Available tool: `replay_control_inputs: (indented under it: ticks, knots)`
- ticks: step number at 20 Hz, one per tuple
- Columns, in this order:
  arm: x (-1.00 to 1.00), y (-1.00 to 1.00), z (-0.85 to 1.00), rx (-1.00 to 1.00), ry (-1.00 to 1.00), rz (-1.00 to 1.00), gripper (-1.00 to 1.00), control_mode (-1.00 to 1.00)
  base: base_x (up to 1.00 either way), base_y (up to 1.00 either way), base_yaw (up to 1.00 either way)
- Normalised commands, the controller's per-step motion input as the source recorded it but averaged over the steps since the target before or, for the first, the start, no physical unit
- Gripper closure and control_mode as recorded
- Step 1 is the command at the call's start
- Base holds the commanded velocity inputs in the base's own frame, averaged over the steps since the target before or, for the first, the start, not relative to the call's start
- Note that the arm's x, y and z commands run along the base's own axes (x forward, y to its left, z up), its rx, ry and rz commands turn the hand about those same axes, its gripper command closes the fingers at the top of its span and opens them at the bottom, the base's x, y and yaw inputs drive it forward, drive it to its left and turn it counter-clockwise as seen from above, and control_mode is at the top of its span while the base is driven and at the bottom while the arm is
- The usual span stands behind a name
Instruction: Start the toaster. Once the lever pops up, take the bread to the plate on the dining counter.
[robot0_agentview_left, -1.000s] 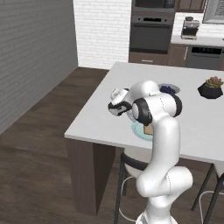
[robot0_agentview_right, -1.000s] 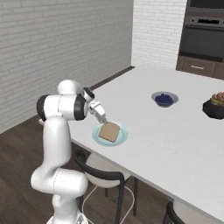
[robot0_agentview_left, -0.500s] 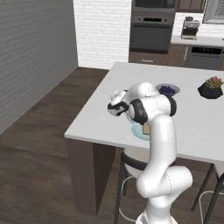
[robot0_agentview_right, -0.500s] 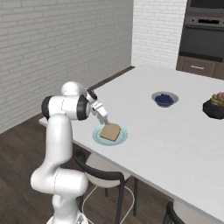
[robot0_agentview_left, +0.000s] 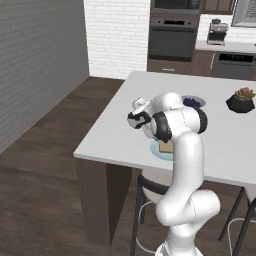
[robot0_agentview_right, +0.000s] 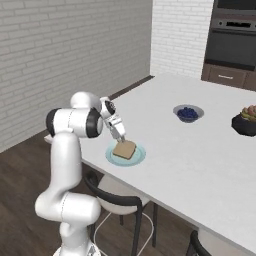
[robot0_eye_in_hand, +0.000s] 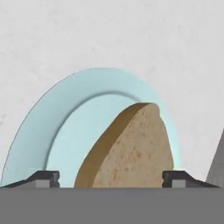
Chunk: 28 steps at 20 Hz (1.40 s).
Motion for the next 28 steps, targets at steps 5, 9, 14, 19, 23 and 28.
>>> replay_control_inputs:
  ticks: [5,9,14,19,23,28]
  knots:
    - [-0.14,0.14,0.0,0.23,-0.29,0.11,-1.0,-1.0,0.0,0.0,0.0]
    - [-0.15,0.12,0.0,0.21,-0.23,0.16,-1.0,-1.0,0.0,0.0,0.0]
    - [-0.07,0.0,0.12,0.25,-0.17,0.21,-1.0,-1.0,0.0,0.0,0.0]
    - [0.0,0.0,0.4,0.25,-0.18,0.22,-1.0,-1.0,0.0,0.0,0.0]
    - [0.0,0.0,0.45,0.21,-0.2,0.24,-1.0,-1.0,0.0,0.0,0.0]
    - [-0.13,0.0,0.6,0.18,-0.21,0.24,-1.0,-1.0,0.0,0.0,0.0]
